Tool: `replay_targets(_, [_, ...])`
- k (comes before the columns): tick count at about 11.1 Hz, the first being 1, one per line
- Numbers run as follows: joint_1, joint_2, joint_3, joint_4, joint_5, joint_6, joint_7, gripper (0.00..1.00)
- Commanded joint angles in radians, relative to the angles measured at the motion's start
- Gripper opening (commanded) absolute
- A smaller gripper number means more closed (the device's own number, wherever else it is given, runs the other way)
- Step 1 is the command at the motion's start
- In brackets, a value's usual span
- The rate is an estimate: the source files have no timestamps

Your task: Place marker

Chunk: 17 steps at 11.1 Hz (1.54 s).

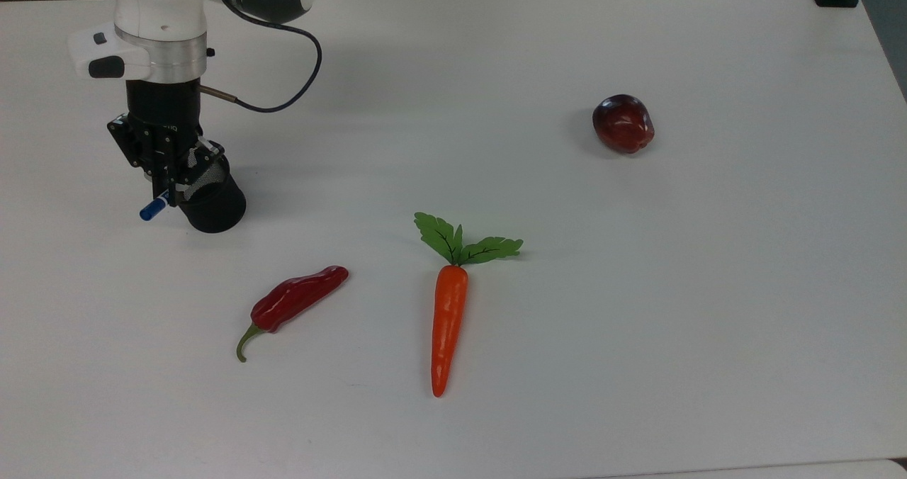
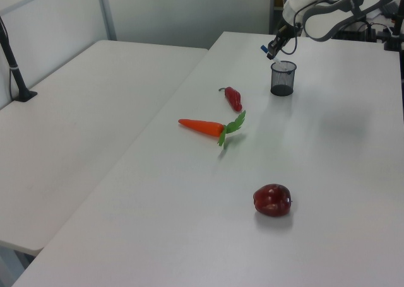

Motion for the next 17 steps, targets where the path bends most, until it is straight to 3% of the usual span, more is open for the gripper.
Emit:
replay_targets(1, [0.008, -0.043, -0.005, -0.043, -0.026, 0.022, 0.038, 0.76])
replay_targets(2, [0.008, -0.049, -0.005, -0.043, -0.026, 0.018, 0.038, 1.0])
replay_targets(5, [0.01, -0.052, -0.004, -0.032, -0.026, 0.017, 0.07, 1.0])
replay_targets(9, [0.092, -0.067, 0.002, 0.017, -0.026, -0.025, 0.073, 1.0])
replay_targets(13, [0.227, -0.099, 0.007, 0.153, -0.023, -0.388, 0.073, 1.0])
replay_targets(17, [0.329, -0.208, 0.007, 0.171, -0.011, -0.736, 0.049, 1.0])
